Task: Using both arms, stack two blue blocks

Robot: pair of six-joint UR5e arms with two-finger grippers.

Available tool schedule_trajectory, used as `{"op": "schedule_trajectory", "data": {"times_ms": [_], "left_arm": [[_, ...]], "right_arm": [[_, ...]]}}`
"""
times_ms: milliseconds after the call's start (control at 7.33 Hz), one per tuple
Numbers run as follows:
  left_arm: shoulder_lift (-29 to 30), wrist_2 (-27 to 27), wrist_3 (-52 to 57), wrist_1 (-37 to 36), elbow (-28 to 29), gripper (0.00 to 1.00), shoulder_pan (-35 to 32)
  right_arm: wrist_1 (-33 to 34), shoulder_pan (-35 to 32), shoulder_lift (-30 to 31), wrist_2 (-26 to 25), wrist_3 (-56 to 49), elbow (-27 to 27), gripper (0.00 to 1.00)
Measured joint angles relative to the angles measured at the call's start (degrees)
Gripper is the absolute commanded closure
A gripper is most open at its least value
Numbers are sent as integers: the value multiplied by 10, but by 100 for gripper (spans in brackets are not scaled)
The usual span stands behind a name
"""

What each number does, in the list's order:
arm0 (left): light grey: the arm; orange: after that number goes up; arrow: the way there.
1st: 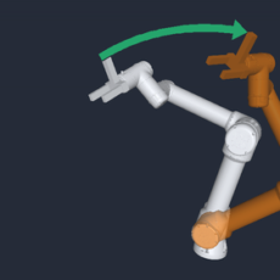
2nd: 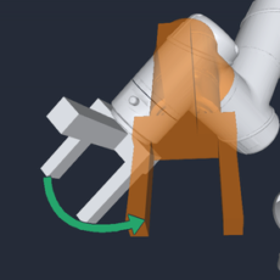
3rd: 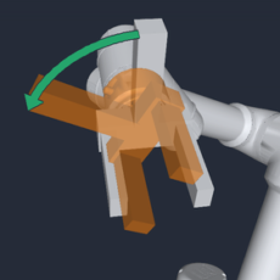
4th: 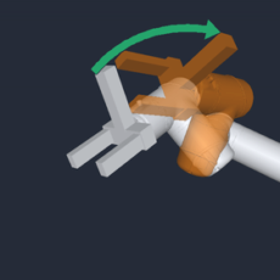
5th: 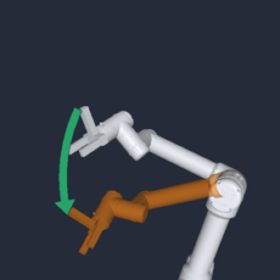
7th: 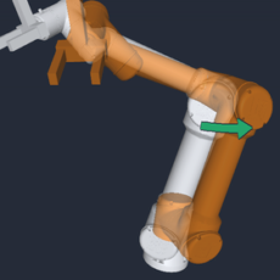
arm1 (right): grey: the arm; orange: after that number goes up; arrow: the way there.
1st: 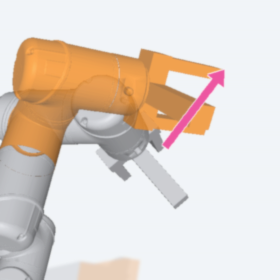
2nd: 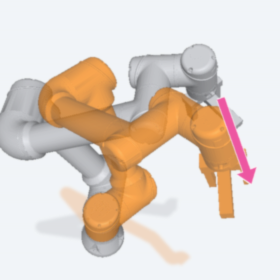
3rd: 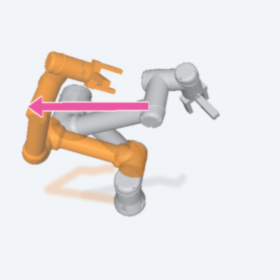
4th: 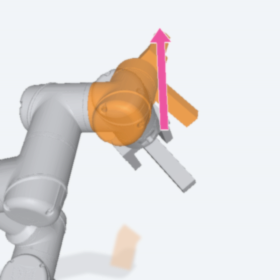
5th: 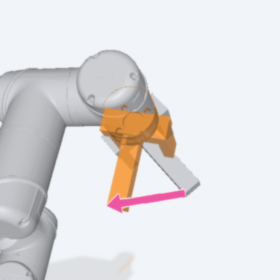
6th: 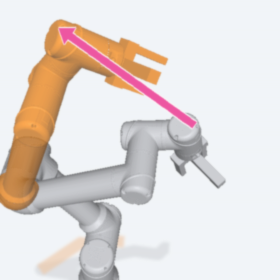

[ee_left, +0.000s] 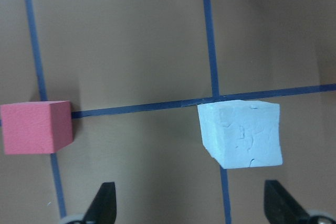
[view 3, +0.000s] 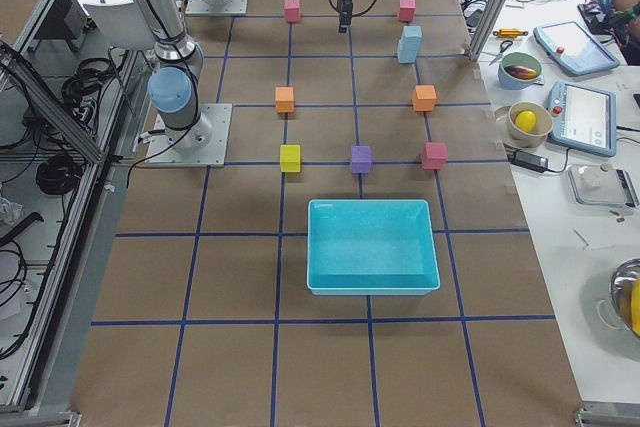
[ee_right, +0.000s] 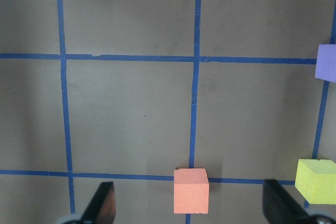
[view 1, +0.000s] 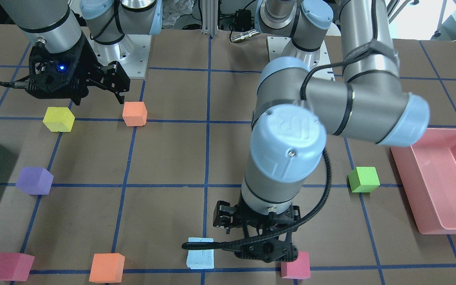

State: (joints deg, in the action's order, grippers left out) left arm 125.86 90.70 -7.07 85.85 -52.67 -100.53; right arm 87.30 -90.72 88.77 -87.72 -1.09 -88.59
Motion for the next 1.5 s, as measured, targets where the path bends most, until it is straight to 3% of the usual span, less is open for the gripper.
{"op": "schedule_trajectory", "data": {"times_ms": [273,545,955,1227,1500], "left_arm": [[-94,1,8,54,-76,0,22],[-191,0,45,62,-181,0,48],[-301,-1,64,-29,-345,0,69],[-328,0,64,-70,-376,0,80],[-323,-1,59,-37,-338,0,85]], "right_arm": [[2,0,0,0,-1,-5,0],[4,0,2,0,-1,-6,0],[2,0,7,0,-2,-6,0],[3,0,7,0,-1,-6,0],[3,0,7,0,-1,-6,0]]}}
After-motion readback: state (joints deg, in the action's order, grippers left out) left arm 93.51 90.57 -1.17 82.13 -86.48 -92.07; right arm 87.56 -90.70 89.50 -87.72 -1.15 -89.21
